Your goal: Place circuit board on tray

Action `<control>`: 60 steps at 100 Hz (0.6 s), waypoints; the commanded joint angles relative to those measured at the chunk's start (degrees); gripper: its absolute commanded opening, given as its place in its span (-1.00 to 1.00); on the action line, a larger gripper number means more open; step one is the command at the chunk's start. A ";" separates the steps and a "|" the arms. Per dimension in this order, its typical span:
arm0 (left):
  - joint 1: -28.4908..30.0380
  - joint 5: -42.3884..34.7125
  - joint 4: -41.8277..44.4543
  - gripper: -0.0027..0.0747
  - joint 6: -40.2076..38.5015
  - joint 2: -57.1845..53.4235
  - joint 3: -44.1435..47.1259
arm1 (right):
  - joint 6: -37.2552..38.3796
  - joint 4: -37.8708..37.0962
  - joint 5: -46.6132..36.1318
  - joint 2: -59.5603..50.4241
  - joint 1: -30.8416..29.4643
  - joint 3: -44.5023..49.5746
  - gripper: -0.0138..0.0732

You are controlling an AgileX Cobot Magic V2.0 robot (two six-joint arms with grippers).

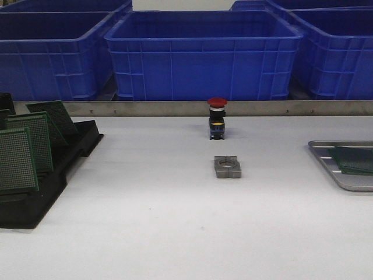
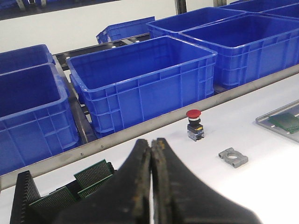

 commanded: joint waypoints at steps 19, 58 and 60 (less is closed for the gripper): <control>0.19 -2.57 -1.68 -0.98 -0.71 0.50 -1.44 | -0.48 2.13 -0.83 0.54 -0.01 -1.32 -0.82; 0.19 -4.47 -0.90 -0.98 -0.71 0.50 -0.91 | -0.48 2.13 -0.83 0.54 -0.01 -1.32 -0.82; 0.19 -4.94 -0.42 -0.98 -0.71 0.50 -0.81 | -0.48 2.13 -0.83 0.54 -0.01 -1.32 -0.82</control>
